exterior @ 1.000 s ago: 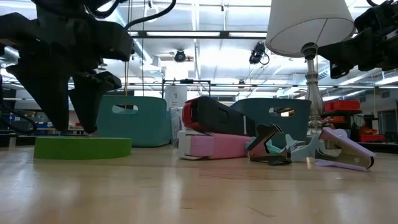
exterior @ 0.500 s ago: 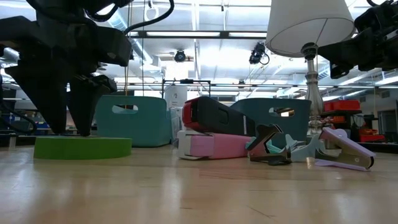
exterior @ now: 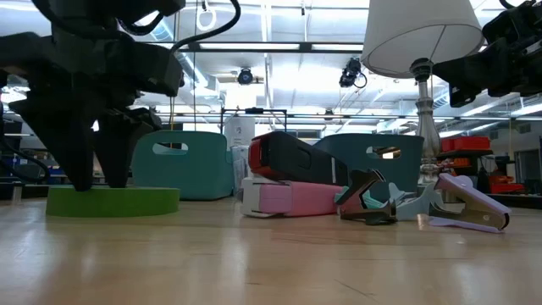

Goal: Pick and place Stapler, Stapler remover, tape
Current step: Put the green tape into the green bin

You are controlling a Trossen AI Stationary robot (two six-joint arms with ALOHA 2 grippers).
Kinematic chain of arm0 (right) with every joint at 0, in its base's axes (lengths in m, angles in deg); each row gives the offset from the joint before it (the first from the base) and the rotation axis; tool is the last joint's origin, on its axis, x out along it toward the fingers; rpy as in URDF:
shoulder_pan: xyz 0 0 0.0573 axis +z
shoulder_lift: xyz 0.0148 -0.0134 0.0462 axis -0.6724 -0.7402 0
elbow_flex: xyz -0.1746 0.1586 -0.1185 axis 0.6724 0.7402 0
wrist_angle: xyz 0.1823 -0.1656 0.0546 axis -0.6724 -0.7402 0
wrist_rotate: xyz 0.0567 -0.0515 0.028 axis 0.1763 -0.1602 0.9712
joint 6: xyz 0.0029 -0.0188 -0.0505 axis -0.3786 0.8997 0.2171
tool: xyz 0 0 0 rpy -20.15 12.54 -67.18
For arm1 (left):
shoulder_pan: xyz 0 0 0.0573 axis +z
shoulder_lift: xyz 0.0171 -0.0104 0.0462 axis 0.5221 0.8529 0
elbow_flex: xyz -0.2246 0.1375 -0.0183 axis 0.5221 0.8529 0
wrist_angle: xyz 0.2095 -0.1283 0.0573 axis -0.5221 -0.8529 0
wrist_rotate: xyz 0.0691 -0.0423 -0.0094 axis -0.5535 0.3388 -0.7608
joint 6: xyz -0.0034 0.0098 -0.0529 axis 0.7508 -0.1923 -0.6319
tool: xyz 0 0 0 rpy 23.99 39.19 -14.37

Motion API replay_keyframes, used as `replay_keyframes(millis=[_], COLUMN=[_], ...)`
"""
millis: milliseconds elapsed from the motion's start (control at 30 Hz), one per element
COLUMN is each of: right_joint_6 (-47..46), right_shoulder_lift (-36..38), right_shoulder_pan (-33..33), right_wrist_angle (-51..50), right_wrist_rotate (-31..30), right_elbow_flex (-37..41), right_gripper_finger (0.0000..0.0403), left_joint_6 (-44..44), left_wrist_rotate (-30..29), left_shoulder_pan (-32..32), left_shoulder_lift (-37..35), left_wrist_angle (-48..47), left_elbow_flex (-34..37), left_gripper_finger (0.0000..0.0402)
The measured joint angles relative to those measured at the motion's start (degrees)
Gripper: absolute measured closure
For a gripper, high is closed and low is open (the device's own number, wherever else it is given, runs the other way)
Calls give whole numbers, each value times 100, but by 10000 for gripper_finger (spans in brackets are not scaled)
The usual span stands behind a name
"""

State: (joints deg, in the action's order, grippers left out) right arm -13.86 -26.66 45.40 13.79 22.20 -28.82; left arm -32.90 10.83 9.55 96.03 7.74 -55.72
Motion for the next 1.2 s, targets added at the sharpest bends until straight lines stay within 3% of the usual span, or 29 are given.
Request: replay_keyframes(millis=[700,1200], right_joint_6=[0,0], right_shoulder_lift=[0,0], right_shoulder_pan=[1,1], right_wrist_angle=[1,1], right_wrist_rotate=[-1,-1], right_elbow_flex=[-1,0], right_gripper_finger=[387,387], left_joint_6=[-47,-51], left_wrist_rotate=[-44,-29], left_shoulder_pan=[-23,-17], left_shoulder_lift=[256,256], left_wrist_angle=[106,95], left_elbow_flex=[-3,-4], left_gripper_finger=[177,278])
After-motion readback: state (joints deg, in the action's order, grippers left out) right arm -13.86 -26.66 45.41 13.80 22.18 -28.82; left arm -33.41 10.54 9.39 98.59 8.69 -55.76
